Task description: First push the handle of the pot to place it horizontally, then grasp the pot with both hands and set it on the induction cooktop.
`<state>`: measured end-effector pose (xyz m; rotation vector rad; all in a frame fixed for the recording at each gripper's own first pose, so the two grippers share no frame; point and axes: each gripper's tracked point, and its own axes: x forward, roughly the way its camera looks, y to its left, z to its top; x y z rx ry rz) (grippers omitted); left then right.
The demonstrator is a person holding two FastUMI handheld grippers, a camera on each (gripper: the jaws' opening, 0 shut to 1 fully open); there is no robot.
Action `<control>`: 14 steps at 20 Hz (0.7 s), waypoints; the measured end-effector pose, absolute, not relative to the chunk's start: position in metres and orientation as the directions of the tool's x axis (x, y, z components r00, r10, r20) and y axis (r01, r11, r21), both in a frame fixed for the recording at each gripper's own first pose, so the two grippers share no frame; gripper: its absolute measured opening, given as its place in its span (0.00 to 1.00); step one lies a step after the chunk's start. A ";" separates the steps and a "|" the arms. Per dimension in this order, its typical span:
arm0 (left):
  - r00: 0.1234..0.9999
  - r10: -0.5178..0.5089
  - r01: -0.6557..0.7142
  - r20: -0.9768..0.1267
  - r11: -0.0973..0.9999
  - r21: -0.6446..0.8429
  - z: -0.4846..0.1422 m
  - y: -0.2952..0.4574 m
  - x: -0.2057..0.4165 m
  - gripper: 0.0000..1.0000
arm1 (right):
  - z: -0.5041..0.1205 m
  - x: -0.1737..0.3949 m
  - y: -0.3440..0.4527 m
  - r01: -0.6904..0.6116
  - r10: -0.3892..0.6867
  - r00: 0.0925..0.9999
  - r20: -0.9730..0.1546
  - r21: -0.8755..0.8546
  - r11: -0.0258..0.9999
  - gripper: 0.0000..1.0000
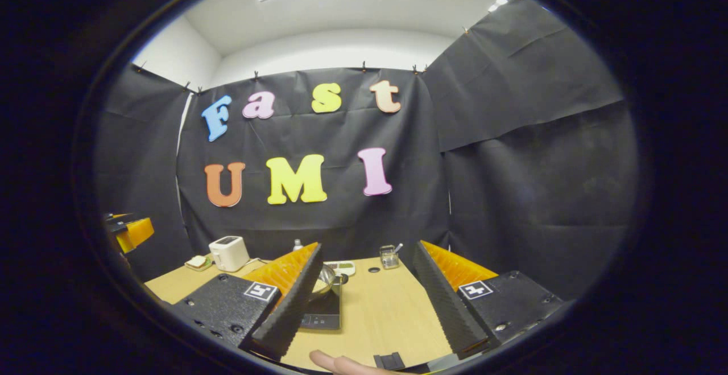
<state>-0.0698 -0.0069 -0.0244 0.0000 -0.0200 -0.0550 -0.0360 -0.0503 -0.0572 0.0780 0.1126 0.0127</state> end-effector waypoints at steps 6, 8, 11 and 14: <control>0.999 -0.048 0.048 0.007 0.999 0.019 -0.033 -0.005 -0.065 0.95 | -0.059 -0.035 -0.043 -0.026 0.033 0.993 -0.117 0.062 0.998 1.00; 0.999 -0.044 0.044 0.002 0.999 0.023 -0.035 -0.005 -0.065 0.95 | -0.057 -0.036 -0.042 -0.034 0.040 0.993 -0.115 0.057 0.998 0.96; 0.999 -0.041 0.041 0.005 0.999 0.026 -0.034 -0.004 -0.067 0.95 | -0.055 -0.037 -0.039 -0.045 0.050 0.993 -0.110 0.048 0.998 1.00; 0.999 -0.034 0.034 0.014 0.999 0.031 -0.033 -0.001 -0.069 0.95 | -0.056 -0.037 -0.034 -0.066 0.071 0.991 -0.116 0.043 0.997 0.96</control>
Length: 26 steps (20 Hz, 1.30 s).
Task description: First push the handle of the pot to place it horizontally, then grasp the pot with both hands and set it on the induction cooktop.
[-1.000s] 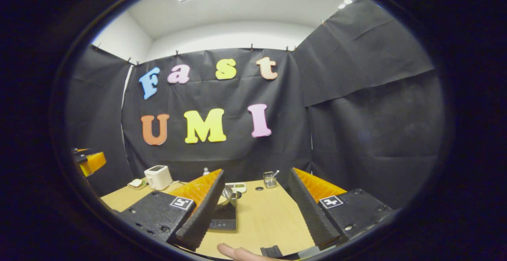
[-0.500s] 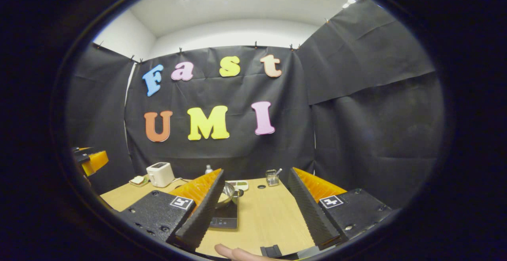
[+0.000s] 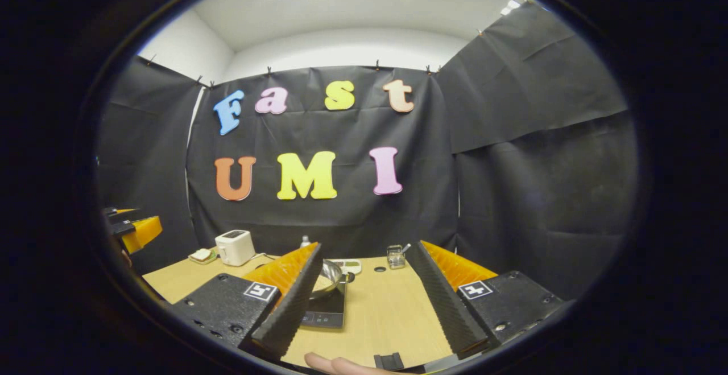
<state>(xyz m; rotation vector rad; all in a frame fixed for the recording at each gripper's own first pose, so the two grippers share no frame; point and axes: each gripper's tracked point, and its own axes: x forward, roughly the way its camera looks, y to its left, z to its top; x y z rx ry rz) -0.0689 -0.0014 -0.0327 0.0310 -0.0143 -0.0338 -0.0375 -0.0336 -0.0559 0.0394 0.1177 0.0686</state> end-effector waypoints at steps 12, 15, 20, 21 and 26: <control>0.998 -0.044 0.043 0.038 0.999 0.028 -0.024 -0.007 -0.075 0.95 | -0.049 -0.044 -0.025 -0.103 0.103 0.991 -0.081 0.011 0.995 0.96; 0.998 -0.054 0.053 0.040 0.998 0.033 -0.025 -0.012 -0.075 0.95 | -0.049 -0.047 -0.023 -0.111 0.111 0.991 -0.073 0.002 0.994 0.96; 0.998 -0.046 0.045 0.034 0.998 0.032 -0.028 -0.011 -0.075 0.95 | -0.048 -0.046 -0.023 -0.118 0.118 0.991 -0.061 0.004 0.993 0.96; 0.998 -0.045 0.044 0.034 0.999 0.032 -0.028 -0.011 -0.076 0.95 | -0.050 -0.044 -0.023 -0.122 0.123 0.991 -0.060 0.008 0.992 0.96; 0.998 -0.049 0.047 0.049 0.998 0.038 -0.019 -0.018 -0.077 0.95 | -0.056 -0.035 -0.029 -0.127 0.129 0.990 -0.064 0.038 0.991 0.96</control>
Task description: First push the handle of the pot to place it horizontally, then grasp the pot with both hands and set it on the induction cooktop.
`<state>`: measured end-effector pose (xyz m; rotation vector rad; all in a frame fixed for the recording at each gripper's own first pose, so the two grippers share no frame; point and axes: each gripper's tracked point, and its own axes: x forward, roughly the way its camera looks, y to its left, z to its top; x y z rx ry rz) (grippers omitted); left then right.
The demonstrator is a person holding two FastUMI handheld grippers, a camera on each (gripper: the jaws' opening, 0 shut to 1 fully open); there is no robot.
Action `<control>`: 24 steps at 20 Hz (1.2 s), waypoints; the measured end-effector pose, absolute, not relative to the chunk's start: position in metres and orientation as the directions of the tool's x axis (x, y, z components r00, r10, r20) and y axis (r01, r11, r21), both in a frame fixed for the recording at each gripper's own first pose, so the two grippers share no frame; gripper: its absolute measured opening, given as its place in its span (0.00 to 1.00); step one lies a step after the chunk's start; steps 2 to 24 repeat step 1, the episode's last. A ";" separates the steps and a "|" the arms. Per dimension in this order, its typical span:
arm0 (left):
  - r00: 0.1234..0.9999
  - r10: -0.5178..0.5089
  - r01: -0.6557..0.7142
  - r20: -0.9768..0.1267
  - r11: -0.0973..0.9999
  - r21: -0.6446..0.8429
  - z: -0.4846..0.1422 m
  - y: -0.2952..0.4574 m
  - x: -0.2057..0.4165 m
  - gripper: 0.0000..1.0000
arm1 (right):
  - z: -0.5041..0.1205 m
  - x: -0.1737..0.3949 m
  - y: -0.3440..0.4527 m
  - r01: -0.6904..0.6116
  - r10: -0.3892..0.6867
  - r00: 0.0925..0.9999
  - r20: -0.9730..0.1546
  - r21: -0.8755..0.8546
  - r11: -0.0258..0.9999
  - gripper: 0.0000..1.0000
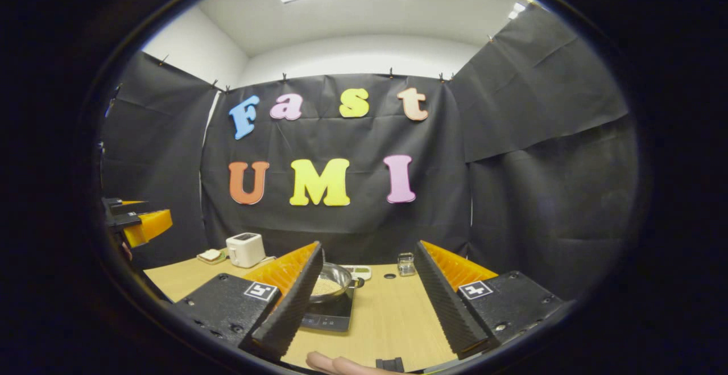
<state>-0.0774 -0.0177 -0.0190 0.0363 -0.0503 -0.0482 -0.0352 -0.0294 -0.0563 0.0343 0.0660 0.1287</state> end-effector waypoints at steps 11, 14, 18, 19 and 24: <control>0.997 -0.053 0.051 0.056 0.998 0.034 -0.017 -0.020 -0.077 0.95 | -0.057 -0.034 -0.031 -0.125 0.128 0.990 -0.063 0.041 0.991 0.96; 0.997 -0.053 0.051 0.056 0.998 0.034 -0.017 -0.020 -0.077 0.95 | -0.057 -0.034 -0.031 -0.125 0.128 0.990 -0.063 0.041 0.991 0.96; 0.997 -0.053 0.051 0.056 0.998 0.034 -0.017 -0.020 -0.077 0.95 | -0.057 -0.034 -0.031 -0.125 0.128 0.990 -0.063 0.041 0.991 0.96; 0.997 -0.053 0.051 0.056 0.998 0.034 -0.017 -0.020 -0.077 0.95 | -0.057 -0.034 -0.031 -0.125 0.128 0.990 -0.063 0.041 0.991 0.96; 0.997 -0.053 0.051 0.056 0.998 0.034 -0.017 -0.020 -0.077 0.95 | -0.057 -0.034 -0.031 -0.125 0.128 0.990 -0.063 0.041 0.991 0.96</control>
